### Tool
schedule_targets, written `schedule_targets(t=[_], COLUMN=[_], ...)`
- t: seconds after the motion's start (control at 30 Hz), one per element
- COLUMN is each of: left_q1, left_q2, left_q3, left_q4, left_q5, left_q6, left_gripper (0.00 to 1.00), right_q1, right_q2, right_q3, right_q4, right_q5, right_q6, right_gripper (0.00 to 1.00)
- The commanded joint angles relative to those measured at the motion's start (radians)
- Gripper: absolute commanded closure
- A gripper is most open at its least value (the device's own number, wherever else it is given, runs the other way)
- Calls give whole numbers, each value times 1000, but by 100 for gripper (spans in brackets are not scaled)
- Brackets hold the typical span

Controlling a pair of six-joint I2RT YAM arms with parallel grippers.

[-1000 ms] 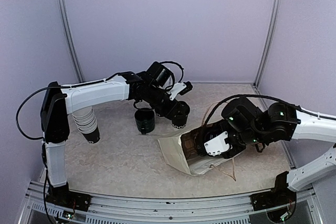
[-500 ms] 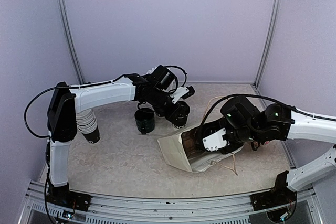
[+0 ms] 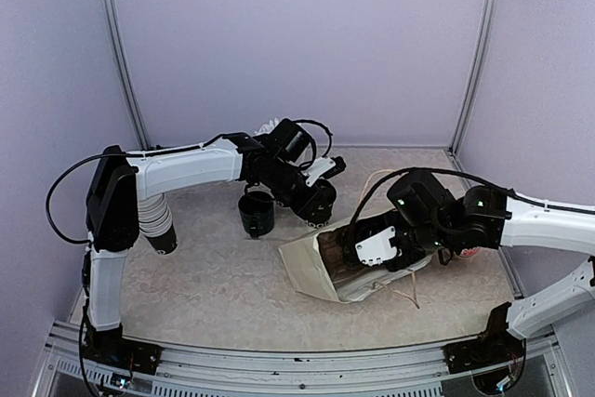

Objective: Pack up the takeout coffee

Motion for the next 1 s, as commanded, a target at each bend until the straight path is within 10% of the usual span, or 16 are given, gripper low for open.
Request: schedule_targets(t=[0.0,0.97], left_q1=[6,19], left_q2=[16,9], left_q3=[20,-5], left_q4=[-2,7], left_q5=[22,31], left_q6=[23,22], left_gripper=[56,57], right_q1=[-22,-45], right_q2=[14,47], right_q3=[-19,-12], right_q4=[41,-2], right_q5=[-19,-85], right_q6=[-13,-24], right_gripper=[45,45])
